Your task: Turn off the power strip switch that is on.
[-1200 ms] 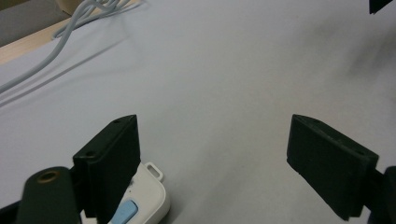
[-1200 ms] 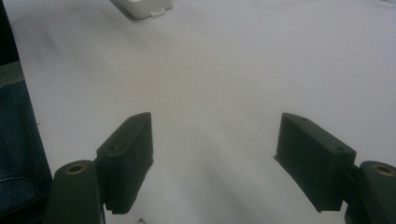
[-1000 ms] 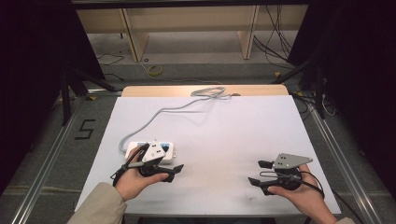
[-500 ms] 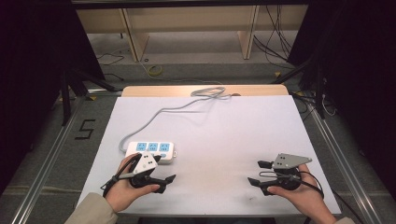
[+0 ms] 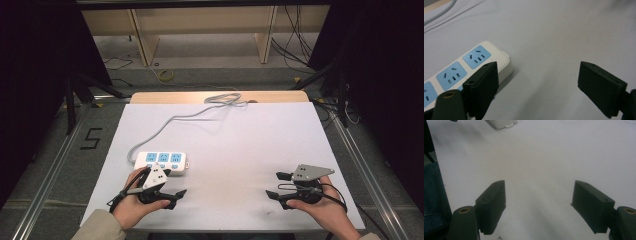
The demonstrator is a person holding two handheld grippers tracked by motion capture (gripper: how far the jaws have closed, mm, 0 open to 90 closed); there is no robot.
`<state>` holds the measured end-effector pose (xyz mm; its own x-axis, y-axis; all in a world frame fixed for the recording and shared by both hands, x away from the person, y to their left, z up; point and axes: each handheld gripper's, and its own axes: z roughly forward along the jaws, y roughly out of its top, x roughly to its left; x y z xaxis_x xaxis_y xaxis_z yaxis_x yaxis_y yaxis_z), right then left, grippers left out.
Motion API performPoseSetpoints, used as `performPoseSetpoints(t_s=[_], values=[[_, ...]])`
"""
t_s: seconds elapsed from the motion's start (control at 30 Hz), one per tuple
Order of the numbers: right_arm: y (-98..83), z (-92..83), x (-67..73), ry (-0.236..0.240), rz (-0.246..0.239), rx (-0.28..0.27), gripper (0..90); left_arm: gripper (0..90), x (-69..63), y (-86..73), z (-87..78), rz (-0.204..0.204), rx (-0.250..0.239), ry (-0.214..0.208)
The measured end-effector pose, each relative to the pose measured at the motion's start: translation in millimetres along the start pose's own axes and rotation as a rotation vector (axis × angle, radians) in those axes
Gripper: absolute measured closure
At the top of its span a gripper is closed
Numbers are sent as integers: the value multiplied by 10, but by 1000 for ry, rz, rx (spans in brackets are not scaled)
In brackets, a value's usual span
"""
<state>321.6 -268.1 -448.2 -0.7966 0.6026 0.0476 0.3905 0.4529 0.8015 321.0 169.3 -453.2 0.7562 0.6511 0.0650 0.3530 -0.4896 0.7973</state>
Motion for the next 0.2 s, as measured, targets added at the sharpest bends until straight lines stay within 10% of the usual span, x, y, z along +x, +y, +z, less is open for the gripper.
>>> performPoseSetpoints(t_s=[0.2], values=[[-1,1,2,1,0,-1,275,166,-8,14,14,1,4,-7]])
